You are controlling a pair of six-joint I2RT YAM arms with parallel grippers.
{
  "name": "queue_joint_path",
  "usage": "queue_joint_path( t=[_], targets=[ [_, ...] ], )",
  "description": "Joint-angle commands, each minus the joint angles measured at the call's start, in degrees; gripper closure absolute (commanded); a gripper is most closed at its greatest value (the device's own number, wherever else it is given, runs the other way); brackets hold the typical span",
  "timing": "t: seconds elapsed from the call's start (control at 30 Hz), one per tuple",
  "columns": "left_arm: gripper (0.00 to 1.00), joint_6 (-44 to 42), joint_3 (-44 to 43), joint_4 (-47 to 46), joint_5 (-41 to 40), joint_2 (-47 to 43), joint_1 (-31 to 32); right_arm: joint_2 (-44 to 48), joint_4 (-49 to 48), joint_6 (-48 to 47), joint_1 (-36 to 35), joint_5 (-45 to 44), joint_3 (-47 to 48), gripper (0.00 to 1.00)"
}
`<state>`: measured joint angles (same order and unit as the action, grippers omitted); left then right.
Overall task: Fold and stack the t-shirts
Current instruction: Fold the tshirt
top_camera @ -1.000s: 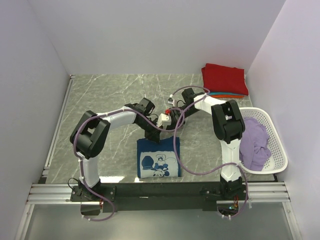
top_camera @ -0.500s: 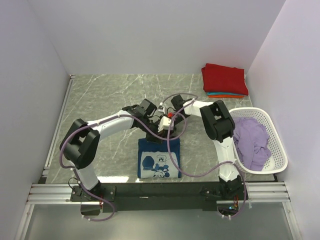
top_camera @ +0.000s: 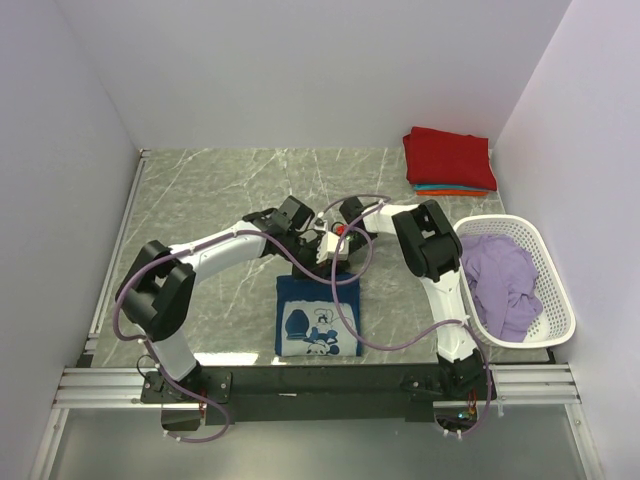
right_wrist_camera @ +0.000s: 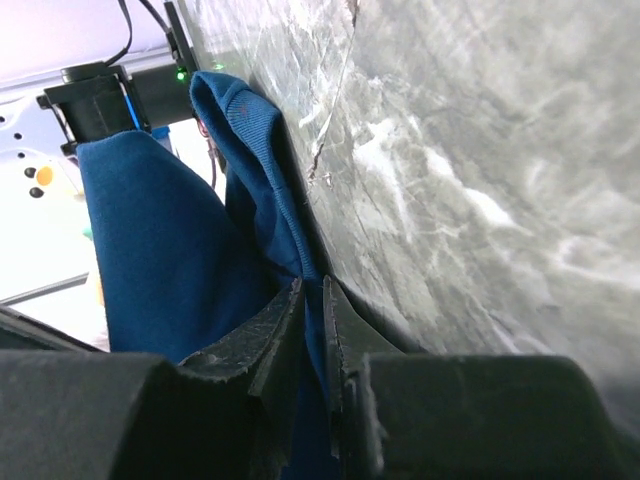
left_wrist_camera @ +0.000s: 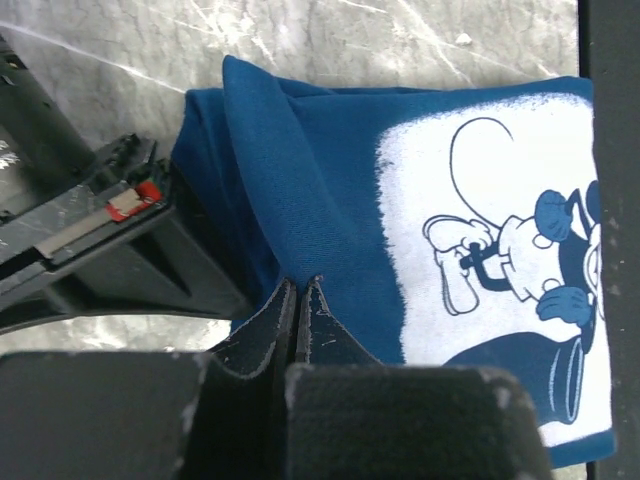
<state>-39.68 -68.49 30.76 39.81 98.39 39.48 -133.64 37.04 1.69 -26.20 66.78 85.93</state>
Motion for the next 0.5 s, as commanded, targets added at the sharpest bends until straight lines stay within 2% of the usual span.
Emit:
queue_joint_path(
  t=[0.0, 0.47],
  targets=[
    [0.99, -1.89, -2.96, -1.41, -0.52, -1.62, 0.42, -1.8, 0.05, -1.17, -1.14, -3.15, -0.32, 0.79],
    [0.99, -4.0, -3.05, -5.36, -3.42, 0.49, -0.55, -1.09, 0.23, -2.84, -1.84, -2.89, -0.94, 0.79]
  ],
)
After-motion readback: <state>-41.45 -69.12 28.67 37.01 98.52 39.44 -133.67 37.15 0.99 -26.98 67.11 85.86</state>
